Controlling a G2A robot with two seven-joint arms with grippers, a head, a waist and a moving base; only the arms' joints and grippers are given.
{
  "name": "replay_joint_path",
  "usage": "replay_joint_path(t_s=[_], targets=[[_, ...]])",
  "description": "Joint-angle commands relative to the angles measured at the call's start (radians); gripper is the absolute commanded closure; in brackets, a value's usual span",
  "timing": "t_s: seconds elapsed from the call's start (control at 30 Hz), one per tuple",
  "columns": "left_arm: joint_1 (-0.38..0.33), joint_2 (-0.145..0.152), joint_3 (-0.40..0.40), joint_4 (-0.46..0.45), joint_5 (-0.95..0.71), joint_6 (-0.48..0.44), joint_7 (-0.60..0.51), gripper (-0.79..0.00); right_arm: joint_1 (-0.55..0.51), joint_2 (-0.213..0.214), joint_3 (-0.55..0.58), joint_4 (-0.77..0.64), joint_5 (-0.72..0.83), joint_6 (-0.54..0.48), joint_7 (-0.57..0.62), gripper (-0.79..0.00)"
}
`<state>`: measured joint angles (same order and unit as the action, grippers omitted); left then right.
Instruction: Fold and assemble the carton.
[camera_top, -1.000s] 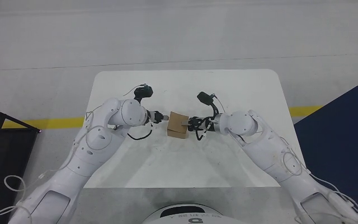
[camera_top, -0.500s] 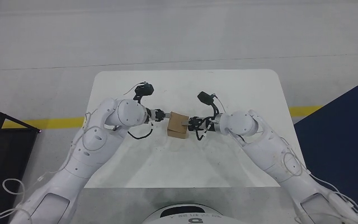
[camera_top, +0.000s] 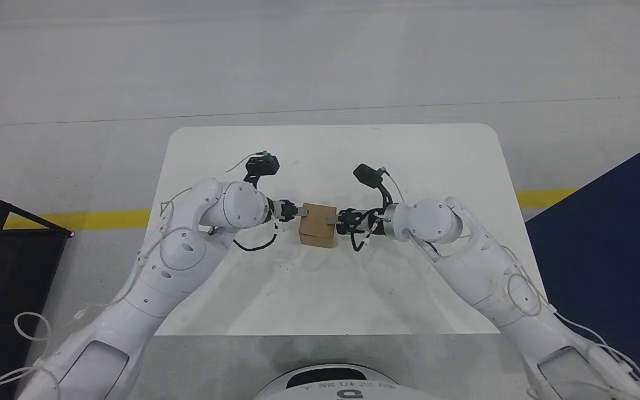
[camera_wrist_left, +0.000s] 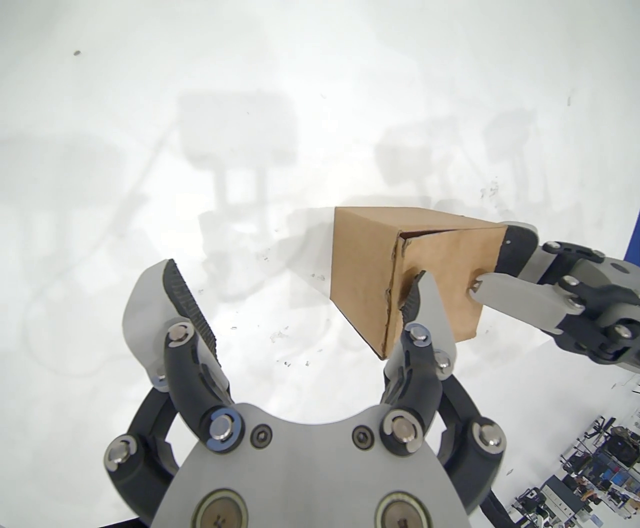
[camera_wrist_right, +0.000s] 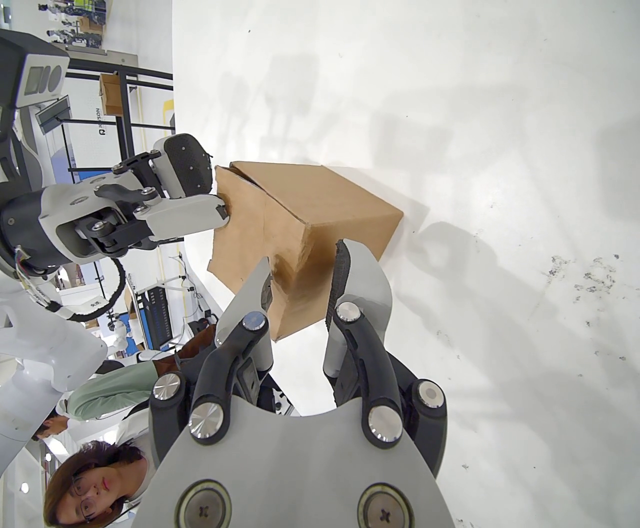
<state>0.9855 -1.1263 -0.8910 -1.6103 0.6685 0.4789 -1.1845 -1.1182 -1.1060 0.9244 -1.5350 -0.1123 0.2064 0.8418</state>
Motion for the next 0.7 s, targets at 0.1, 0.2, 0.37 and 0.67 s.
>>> replay_joint_path(t_s=[0.1, 0.2, 0.37, 0.67], targets=[[-0.003, -0.003, 0.008, 0.005, 0.014, -0.004, -0.002, -0.785, -0.005, 0.000, 0.006, -0.005, -0.002, 0.003, -0.001, -0.299], [-0.004, -0.004, 0.008, 0.004, 0.014, -0.008, -0.003, -0.785, -0.007, 0.001, 0.009, -0.008, -0.005, 0.003, 0.000, -0.302], [-0.005, -0.006, 0.016, 0.012, 0.040, -0.011, -0.001, -0.785, -0.010, 0.001, 0.013, -0.010, -0.009, 0.005, 0.001, -0.308], [0.004, -0.004, -0.045, -0.014, -0.036, -0.040, -0.001, -0.785, -0.024, 0.004, 0.031, -0.023, -0.014, 0.001, 0.002, -0.308]])
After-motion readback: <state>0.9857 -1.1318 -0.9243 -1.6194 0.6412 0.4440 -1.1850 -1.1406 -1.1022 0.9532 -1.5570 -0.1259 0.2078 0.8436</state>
